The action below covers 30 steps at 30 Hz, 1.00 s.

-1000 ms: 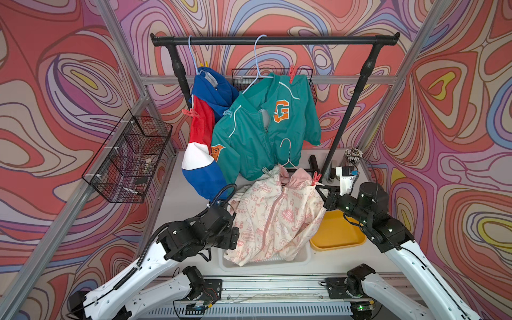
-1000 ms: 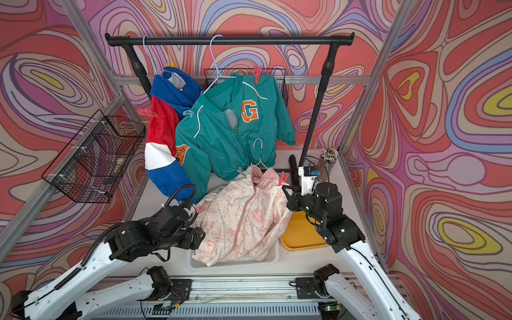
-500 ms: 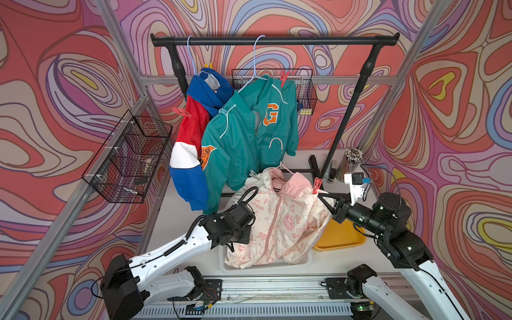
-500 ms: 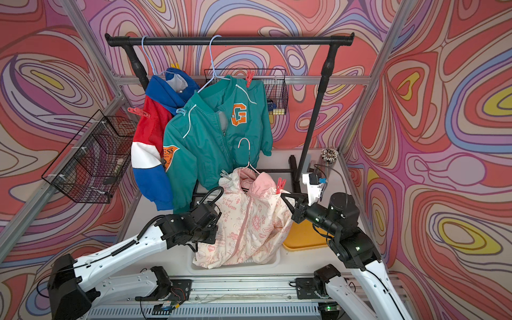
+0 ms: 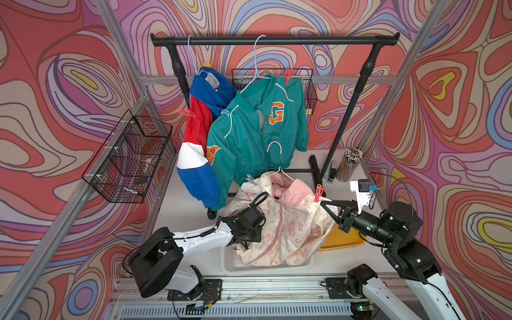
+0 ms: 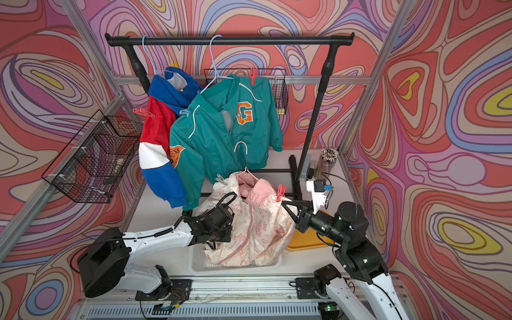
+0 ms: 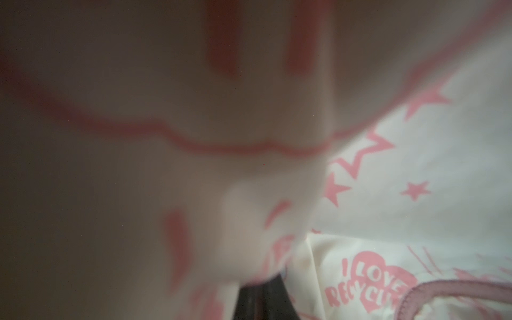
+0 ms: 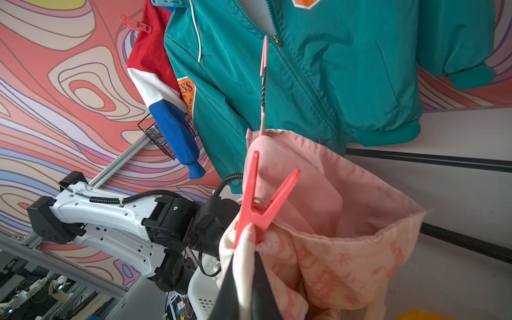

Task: Remove the clothespins securing jackets to the hanger
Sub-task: Adjust the jacket in the basket.

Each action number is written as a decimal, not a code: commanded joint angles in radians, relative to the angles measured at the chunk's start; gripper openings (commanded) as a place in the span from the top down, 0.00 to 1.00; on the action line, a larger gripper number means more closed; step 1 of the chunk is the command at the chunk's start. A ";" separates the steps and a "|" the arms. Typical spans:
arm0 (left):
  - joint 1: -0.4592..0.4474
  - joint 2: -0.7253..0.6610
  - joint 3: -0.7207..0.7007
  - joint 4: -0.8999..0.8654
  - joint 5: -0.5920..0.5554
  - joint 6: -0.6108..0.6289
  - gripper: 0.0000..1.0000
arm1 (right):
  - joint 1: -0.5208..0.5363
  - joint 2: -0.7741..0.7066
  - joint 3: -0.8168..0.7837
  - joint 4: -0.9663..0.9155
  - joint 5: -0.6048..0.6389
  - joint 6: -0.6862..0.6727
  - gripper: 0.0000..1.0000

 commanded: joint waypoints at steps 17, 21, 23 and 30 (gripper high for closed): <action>-0.006 -0.149 0.020 -0.044 -0.039 -0.002 0.29 | 0.000 -0.015 -0.054 0.063 -0.055 0.000 1.00; -0.005 -0.307 0.051 -0.241 -0.048 0.031 0.22 | 0.000 -0.013 -0.043 0.043 -0.043 -0.018 1.00; -0.005 -0.392 0.070 -0.332 -0.040 0.053 0.18 | 0.000 -0.013 -0.036 0.030 -0.041 -0.028 1.00; -0.006 -0.534 0.293 -0.535 -0.068 0.160 0.15 | 0.000 -0.009 -0.051 0.034 -0.090 -0.016 1.00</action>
